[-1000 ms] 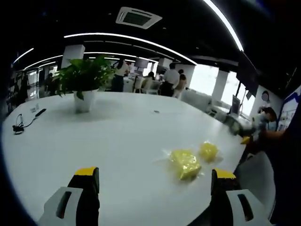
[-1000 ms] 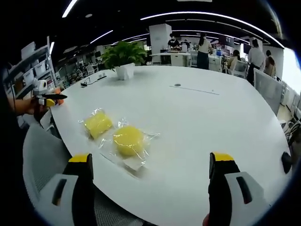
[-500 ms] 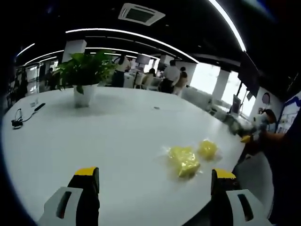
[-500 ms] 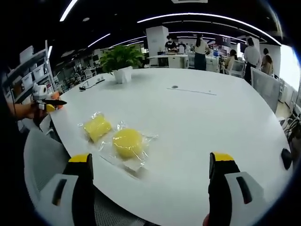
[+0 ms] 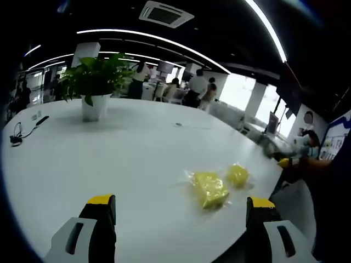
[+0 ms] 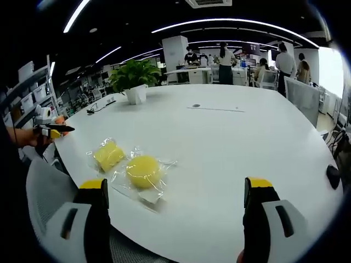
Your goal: Compare the silicone blocks by pressing each to a similar depth, holding the contact briefly, and releasing to observe deformation and rebound differences across the visible hardness samples.
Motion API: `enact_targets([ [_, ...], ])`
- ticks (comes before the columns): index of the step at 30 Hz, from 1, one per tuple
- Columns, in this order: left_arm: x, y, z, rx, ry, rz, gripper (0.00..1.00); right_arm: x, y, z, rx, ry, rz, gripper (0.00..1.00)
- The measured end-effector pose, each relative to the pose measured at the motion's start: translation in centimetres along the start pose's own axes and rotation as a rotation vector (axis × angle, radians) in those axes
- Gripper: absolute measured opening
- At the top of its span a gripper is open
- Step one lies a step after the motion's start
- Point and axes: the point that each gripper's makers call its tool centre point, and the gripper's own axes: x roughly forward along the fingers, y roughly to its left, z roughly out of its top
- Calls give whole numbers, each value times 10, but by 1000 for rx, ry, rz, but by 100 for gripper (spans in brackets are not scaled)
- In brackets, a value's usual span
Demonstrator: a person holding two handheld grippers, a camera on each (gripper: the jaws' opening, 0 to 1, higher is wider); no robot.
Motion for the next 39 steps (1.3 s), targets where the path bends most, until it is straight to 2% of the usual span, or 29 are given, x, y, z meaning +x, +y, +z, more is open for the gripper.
enact_targets([
  [3,0,-1,6,-14,-12,-3,100,-1,2,-3,8,4,2,96],
  [5,-1,-1,11,-59,-9,2,100,-1,4,-3,2,7,8,96],
  [7,-3,-4,18,-61,-24,-5,100,0,3,1,5,-7,5,96],
  [9,-2,-6,23,-42,-18,-11,100,-1,-2,5,17,-37,-36,96],
  [11,0,-3,26,-14,-22,-5,100,-1,6,2,54,-30,0,96],
  [13,1,0,26,-29,-26,-6,100,1,9,-3,29,-8,1,96],
  [16,1,-2,24,-47,-24,-19,100,2,9,-3,31,-10,1,96],
  [20,4,-4,12,-65,3,-26,100,5,10,-2,40,-19,4,96],
  [25,2,-12,15,-52,5,-36,100,4,17,-5,50,-6,23,96],
  [30,2,-8,12,-41,26,-47,100,1,19,-12,-24,29,36,96],
  [39,11,-18,30,-40,10,-85,100,-5,18,-11,-3,29,34,96],
])
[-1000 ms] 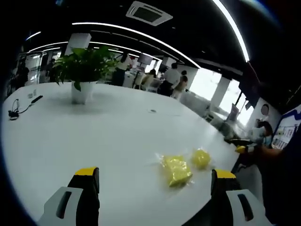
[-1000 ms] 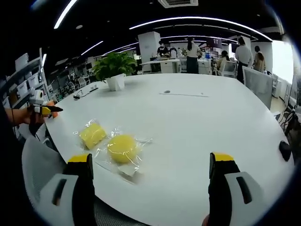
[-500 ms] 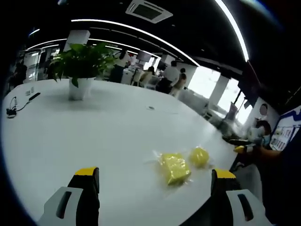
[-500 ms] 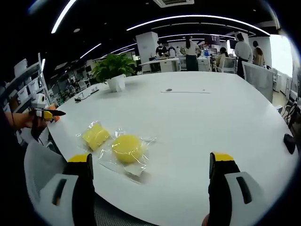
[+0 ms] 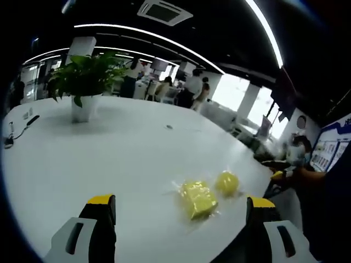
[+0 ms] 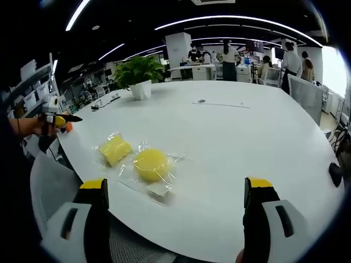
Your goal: Compare the silicone blocks by pressing each to a similar depth, holding the contact briefly, and releasing to observe deformation and rebound differences across the visible hardness samples.
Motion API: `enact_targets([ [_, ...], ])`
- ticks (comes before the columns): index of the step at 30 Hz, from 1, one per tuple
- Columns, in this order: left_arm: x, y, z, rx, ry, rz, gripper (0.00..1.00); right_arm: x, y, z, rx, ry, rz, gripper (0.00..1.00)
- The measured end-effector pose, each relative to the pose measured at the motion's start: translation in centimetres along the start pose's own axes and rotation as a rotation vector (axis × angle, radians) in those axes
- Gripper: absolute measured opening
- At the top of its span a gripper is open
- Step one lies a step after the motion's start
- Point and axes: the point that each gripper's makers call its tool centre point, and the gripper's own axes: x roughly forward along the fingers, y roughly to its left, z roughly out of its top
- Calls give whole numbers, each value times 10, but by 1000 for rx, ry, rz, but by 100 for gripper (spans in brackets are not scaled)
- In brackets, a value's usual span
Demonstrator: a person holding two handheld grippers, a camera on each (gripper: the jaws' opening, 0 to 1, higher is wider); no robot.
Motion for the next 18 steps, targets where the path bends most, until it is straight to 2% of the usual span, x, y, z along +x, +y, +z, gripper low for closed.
enact_targets([
  [3,3,1,7,-73,-10,-11,100,0,3,3,-5,-7,7,96],
  [7,5,5,17,-75,3,-25,100,0,1,3,-6,-6,7,96],
  [11,6,5,29,-128,-9,-53,100,-3,1,1,-14,1,10,96],
  [15,11,0,32,-120,6,-66,100,-5,0,1,-16,5,8,96],
  [18,18,-5,28,-107,38,-84,100,-5,0,3,-15,3,8,96],
])
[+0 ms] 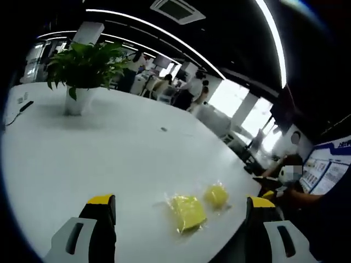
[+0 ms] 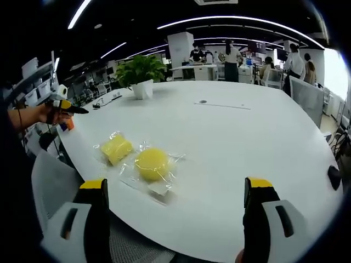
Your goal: Compare the silicone blocks by pressing each to a similar depth, holding the contact briefly, and releasing to observe deformation and rebound differences across the visible hardness samples.
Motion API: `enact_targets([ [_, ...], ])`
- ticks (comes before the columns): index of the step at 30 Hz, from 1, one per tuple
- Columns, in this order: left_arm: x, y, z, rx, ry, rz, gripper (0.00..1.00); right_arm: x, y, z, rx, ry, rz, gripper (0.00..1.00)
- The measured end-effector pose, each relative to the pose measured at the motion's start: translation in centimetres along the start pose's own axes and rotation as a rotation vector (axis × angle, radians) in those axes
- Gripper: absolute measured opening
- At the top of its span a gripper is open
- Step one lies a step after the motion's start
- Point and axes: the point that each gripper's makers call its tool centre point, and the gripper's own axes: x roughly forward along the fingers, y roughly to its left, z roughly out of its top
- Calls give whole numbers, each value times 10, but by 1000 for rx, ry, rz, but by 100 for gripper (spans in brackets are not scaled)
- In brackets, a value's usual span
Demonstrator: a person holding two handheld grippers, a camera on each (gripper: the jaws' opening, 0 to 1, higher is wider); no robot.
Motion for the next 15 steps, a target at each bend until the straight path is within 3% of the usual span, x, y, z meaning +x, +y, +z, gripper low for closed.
enact_targets([
  [7,21,4,-14,-14,98,-9,100,4,3,3,4,-4,13,96],
  [15,50,19,-23,-34,148,-26,98,7,6,2,14,-1,29,96],
])
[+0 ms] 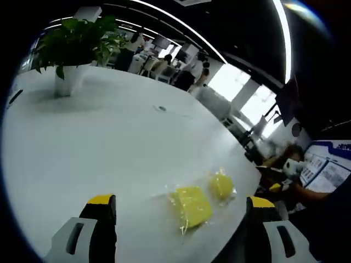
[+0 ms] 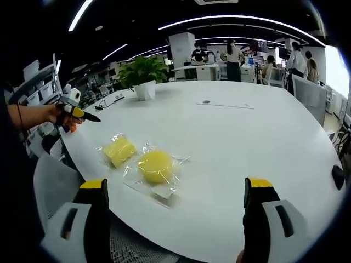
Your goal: Compare the silicone blocks by pressing each to a similar depth, holding the contact briefly, and releasing to observe deformation and rebound differences across the visible hardness samples.
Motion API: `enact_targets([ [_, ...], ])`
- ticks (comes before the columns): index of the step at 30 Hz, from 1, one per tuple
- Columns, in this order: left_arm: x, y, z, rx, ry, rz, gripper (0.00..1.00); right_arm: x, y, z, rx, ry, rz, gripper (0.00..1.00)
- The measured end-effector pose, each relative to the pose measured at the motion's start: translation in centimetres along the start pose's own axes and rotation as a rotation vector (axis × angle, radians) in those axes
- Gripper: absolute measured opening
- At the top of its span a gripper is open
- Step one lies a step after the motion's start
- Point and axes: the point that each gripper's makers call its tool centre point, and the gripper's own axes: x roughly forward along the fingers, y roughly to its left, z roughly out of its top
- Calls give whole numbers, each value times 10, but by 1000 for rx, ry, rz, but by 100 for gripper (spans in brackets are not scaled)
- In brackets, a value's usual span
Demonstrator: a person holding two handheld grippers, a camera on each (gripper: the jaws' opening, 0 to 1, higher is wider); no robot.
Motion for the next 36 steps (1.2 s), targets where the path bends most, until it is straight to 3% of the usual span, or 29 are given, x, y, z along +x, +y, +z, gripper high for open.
enact_targets([
  [2,8,4,-5,-10,35,-13,94,1,-2,-1,4,1,2,96],
  [9,33,13,-12,-105,68,-38,86,1,-2,5,-1,-21,2,96],
  [13,51,17,-19,-109,95,-56,76,0,-2,7,1,-25,-1,96],
  [16,62,19,-21,-67,95,-58,66,0,-1,8,-2,-28,-1,96],
  [18,67,31,-24,-73,94,-53,60,0,-2,5,3,-23,-8,96],
  [22,76,34,-33,-164,125,-87,55,0,-4,5,25,-38,-20,96],
  [26,83,35,-38,-173,150,-92,33,0,0,3,52,-49,-7,96],
  [29,89,33,-45,-236,179,-113,28,1,3,0,56,-43,-2,96],
  [32,93,31,-46,-239,180,-115,22,3,3,-1,53,-36,2,96],
  [34,95,25,-42,-273,149,-171,16,4,3,-2,56,-34,4,96],
  [36,95,25,-44,-288,157,-174,11,4,3,-2,59,-31,4,96],
])
